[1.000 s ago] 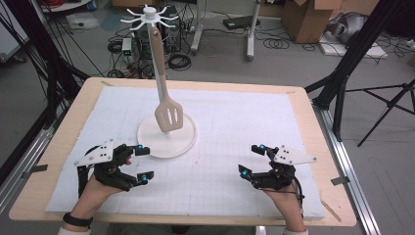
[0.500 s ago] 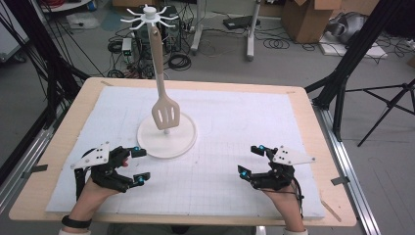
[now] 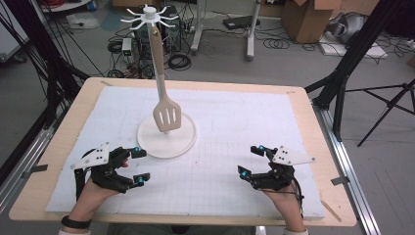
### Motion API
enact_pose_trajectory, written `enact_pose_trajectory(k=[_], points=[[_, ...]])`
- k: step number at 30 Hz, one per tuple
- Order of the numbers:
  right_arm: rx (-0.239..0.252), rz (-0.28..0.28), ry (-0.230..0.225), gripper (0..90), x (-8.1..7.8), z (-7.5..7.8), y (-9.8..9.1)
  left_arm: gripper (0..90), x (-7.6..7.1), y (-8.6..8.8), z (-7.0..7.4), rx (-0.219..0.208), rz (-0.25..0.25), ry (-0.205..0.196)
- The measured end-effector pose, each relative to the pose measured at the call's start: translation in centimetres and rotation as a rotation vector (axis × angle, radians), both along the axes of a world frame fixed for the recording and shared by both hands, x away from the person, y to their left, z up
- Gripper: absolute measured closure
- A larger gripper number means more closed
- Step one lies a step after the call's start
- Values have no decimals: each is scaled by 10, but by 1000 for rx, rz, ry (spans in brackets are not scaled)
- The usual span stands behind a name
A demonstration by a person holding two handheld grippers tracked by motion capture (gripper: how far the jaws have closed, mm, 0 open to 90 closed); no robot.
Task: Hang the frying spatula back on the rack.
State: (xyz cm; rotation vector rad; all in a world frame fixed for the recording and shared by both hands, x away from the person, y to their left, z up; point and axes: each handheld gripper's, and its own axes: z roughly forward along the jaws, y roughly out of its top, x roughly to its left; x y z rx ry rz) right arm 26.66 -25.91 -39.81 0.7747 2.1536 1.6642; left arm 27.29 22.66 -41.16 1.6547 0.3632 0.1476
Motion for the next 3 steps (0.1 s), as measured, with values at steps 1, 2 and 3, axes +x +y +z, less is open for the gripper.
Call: enact_pose_trajectory(k=[1,2,3], points=[[-4,2,-1,151,1,0,0,204,0,0,0,3,-1,0],[-6,3,-1,151,1,0,0,204,1,0,-1,1,1,3],[-6,3,-1,151,1,-1,0,204,1,0,-2,1,-2,7]])
